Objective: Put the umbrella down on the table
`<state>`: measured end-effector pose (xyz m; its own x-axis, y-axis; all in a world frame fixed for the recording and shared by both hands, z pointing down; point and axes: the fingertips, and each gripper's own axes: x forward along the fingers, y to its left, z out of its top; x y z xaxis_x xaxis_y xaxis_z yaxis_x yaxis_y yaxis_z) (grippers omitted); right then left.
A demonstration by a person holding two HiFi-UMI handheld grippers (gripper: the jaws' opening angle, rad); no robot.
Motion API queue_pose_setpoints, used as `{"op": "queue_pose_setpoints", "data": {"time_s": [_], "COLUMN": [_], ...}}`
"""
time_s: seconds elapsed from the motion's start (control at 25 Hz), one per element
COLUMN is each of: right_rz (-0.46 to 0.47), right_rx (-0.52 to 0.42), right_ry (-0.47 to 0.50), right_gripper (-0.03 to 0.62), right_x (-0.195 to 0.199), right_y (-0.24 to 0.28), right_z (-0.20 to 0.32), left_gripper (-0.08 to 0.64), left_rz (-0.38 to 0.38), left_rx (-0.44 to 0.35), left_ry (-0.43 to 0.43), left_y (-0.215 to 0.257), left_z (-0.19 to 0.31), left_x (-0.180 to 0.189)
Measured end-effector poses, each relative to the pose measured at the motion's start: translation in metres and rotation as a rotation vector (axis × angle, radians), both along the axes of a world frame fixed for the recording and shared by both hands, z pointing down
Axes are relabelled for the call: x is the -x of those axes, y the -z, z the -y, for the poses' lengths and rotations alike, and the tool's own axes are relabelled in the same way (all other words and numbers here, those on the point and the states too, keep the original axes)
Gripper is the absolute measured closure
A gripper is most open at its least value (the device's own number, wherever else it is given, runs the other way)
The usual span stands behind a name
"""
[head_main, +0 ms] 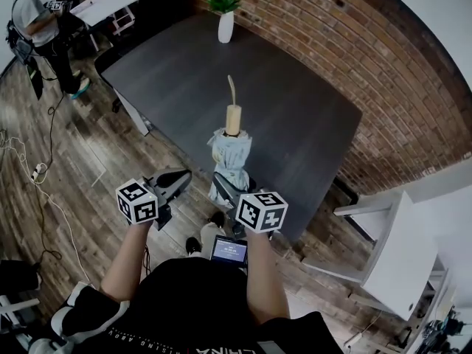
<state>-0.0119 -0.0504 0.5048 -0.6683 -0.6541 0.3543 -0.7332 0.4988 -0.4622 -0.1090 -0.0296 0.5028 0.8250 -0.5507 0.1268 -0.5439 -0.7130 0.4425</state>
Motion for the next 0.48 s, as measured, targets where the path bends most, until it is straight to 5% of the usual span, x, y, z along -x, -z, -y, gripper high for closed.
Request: {"op": "queue_pose_setpoints", "data": {"time_s": [0.48], "right_rz": [0.023], "right_rx": [0.015], "right_ry": [0.014], "right_gripper": [0.301], "right_x": [0.016], "right_y": [-0.014], "right_z": [0.09], "left_gripper": [0.558], "left_rz": [0.044], "left_rx": [0.008], "left_ry": [-0.039], "left_y": [-0.008], "left_z": [0.087], "left_x": [0.004]}}
